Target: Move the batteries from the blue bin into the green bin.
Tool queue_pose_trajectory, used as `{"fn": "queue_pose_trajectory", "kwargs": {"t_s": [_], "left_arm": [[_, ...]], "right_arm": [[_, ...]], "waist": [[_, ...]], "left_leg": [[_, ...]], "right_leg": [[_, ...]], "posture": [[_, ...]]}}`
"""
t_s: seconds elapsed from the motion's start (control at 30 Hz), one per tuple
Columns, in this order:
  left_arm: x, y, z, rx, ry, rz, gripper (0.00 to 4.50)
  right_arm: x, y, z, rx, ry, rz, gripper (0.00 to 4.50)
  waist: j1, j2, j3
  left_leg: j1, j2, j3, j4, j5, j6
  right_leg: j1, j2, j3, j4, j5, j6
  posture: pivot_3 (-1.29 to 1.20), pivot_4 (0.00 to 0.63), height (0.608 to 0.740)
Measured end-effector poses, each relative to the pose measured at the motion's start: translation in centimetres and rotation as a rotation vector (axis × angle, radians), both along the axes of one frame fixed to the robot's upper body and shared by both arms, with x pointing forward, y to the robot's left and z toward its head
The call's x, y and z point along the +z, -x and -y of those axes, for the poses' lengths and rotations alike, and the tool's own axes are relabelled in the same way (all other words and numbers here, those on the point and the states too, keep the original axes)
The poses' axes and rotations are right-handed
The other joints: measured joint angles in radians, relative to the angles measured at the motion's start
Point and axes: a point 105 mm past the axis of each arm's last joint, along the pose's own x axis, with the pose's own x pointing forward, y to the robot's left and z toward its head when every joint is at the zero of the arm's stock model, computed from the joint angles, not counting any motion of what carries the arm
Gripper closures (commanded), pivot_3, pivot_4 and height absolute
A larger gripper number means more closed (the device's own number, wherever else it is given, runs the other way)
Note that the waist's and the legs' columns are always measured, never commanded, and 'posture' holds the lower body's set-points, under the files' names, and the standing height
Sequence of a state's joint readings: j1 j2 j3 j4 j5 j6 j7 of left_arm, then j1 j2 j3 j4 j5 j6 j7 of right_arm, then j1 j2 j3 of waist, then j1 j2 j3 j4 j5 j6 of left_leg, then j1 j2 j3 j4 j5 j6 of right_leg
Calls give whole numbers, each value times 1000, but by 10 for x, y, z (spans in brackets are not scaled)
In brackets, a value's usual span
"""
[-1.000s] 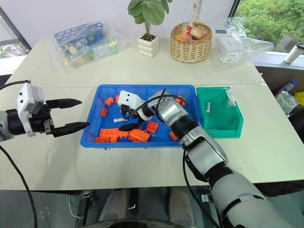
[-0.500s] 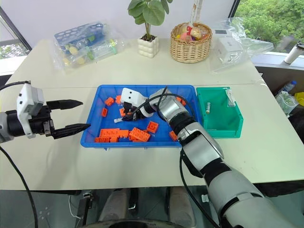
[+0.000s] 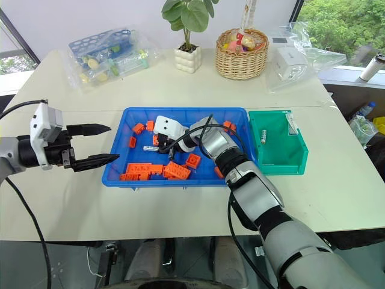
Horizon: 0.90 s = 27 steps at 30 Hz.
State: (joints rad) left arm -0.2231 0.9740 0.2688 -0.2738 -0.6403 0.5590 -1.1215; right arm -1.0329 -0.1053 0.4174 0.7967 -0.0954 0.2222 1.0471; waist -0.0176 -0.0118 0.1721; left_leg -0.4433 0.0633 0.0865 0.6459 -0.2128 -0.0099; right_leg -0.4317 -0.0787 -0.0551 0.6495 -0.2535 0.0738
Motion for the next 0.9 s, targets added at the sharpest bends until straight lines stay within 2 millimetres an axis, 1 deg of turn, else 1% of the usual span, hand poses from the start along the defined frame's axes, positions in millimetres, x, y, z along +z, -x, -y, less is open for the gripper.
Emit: {"fn": "queue_pose_trajectory", "kwargs": {"t_s": [0.07, 0.1, 0.17, 0.23, 0.3, 0.33, 0.37, 0.4, 0.43, 0.47, 0.5, 0.57, 0.63, 0.73, 0.8, 0.83, 0.9], "left_arm": [[0, -1, 5, -22, 13, -1, 0], [2, -2, 9, -35, 31, 2, 0], [5, -2, 13, -54, 54, -3, 0], [8, -1, 18, -73, 73, -8, 0], [7, -1, 22, -92, 73, -16, 0], [6, -1, 24, -101, 78, -17, 0], [6, -2, 25, -108, 81, -20, 0], [5, -2, 27, -118, 83, -22, 0], [4, -2, 29, -130, 84, -28, 0], [2, -2, 31, -142, 90, -34, 0], [0, -3, 32, -147, 96, -43, 0], [-1, -6, 34, -162, 95, -49, 0], [-1, -7, 38, -186, 95, -46, 0], [0, -10, 46, -226, 99, -39, 0], [0, -13, 49, -238, 98, -40, 0], [-1, -14, 49, -243, 99, -46, 0], [-1, -17, 50, -245, 98, -49, 0]], "right_arm": [[3, 1, 4, -14, -4, -10, 4466], [12, 2, 8, -38, -31, -24, 4466], [38, -1, 19, -87, -90, -20, 4466], [79, -1, 39, -160, -179, 0, 4466], [117, 1, 69, -253, -251, 27, 4466], [132, 2, 85, -304, -276, 42, 4466], [145, 4, 106, -366, -293, 57, 4466], [153, 7, 129, -435, -293, 76, 4466], [157, 10, 153, -509, -282, 97, 4466], [155, 14, 177, -586, -261, 107, 4466], [149, 19, 202, -671, -228, 104, 4466], [128, 30, 237, -799, -165, 64, 4466], [112, 40, 256, -874, -132, 23, 4466], [100, 53, 276, -956, -93, 27, 4466], [89, 58, 284, -991, -66, 33, 3425], [83, 60, 286, -1003, -54, 27, 3028], [77, 61, 287, -1016, -46, 24, 1989]], "waist": [[1, 0, 0], [4, 0, 1], [5, 0, 1], [6, 0, 1], [8, 0, 1], [8, 0, 1], [9, 0, 1], [12, 0, 1], [13, 0, 0], [15, -1, 0], [16, -1, 0], [15, 0, 0], [6, 0, 1], [1, 1, 1], [4, 0, 1], [5, 0, 1], [6, 0, 1]], "left_leg": [[-1, 0, 0, 0, 0, 0], [-2, 0, 0, 1, 0, 0], [-2, 0, -1, 1, 0, 0], [-2, 0, -1, 1, 0, 0], [-2, -1, -1, 1, 0, 0], [-2, -1, -1, 1, 0, 0], [-2, -1, -1, 1, 0, 0], [-2, -1, -1, 1, 0, 0], [-1, -1, -1, 1, 0, 0], [-1, -1, -1, 0, 0, 0], [-1, -1, -1, 0, 0, 1], [-1, -1, 0, 0, 0, 1], [-1, -1, 0, 0, 0, 1], [0, -1, 0, 0, 0, 1], [0, -1, 0, 0, 0, 1], [0, -1, 0, 1, 0, 1], [-1, -1, 0, 1, 0, 1]], "right_leg": [[0, 0, 0, 0, 0, 0], [-1, 0, 0, 0, 0, 0], [-1, 0, 0, 0, 0, 0], [-1, 0, 0, 0, 0, 0], [0, -1, 0, 0, 0, 0], [0, -1, -1, 0, 0, 0], [0, -1, -1, -1, 0, 0], [0, -1, -1, -1, 0, 0], [0, -1, -1, -2, -1, -1], [0, -1, -1, -2, -2, -3], [0, -1, -1, -3, -2, -3], [0, -1, 0, -2, -2, -3], [0, -1, 0, -2, -2, -3], [0, 0, 1, -1, 0, 0], [0, 1, 1, -1, 0, 0], [0, 0, 1, -2, 0, 0], [0, 0, 1, -2, 0, 0]], "posture": [[0, 150, 736], [0, 150, 736], [0, 150, 736], [0, 150, 736], [0, 150, 736], [0, 150, 736], [0, 150, 736], [0, 150, 736], [0, 150, 736], [0, 150, 736], [0, 150, 736], [0, 150, 736], [0, 150, 736], [0, 150, 736], [0, 150, 736], [0, 150, 736], [0, 150, 736]]}}
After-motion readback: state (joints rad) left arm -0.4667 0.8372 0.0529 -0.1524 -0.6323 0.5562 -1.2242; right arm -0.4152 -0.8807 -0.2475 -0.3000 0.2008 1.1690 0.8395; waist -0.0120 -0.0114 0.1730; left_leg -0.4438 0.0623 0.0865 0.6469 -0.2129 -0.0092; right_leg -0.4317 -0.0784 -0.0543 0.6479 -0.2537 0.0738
